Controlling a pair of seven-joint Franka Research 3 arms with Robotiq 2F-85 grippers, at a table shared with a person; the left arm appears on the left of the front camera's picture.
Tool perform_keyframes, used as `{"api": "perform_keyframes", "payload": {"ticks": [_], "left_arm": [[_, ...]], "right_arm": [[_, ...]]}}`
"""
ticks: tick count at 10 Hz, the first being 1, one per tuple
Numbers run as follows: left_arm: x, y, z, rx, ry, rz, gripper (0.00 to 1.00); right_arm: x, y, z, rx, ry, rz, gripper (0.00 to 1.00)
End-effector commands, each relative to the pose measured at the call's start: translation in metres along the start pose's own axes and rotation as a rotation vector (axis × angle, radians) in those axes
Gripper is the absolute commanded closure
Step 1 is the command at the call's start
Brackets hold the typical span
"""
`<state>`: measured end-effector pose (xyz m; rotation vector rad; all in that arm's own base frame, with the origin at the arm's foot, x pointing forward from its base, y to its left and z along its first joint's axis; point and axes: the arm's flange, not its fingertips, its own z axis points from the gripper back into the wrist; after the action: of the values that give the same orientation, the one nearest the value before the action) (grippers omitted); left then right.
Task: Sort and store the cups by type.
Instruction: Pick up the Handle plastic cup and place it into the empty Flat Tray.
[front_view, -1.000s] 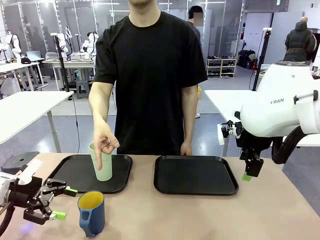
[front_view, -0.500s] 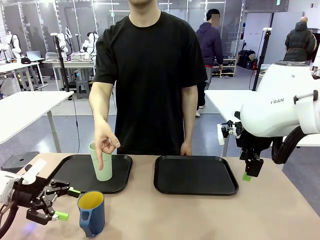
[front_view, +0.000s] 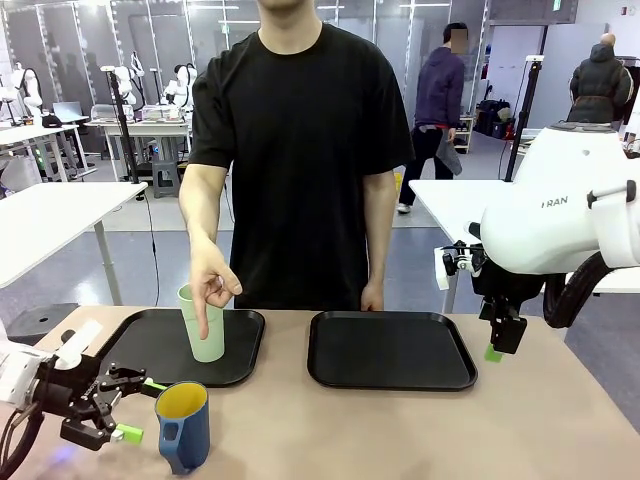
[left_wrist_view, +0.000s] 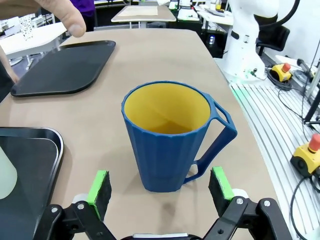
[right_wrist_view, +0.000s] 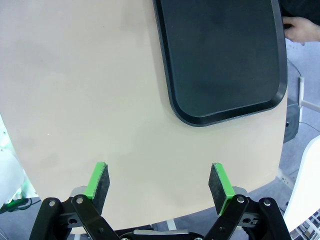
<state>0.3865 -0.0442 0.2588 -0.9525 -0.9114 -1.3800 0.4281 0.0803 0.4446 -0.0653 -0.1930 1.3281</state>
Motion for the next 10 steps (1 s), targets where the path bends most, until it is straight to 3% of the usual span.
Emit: {"api": "perform_keyframes", "payload": {"ticks": [1, 10], "left_arm": [[-0.003, 0.008, -0.005, -0.032, 0.016, 0.010, 0.00], [-0.019, 0.012, -0.033, -0.083, -0.051, 0.015, 0.00]], "right_arm": [[0.000, 0.000, 0.000, -0.009, -0.002, -0.011, 0.00], [0.000, 0.000, 0.000, -0.009, -0.002, -0.011, 0.00]]}}
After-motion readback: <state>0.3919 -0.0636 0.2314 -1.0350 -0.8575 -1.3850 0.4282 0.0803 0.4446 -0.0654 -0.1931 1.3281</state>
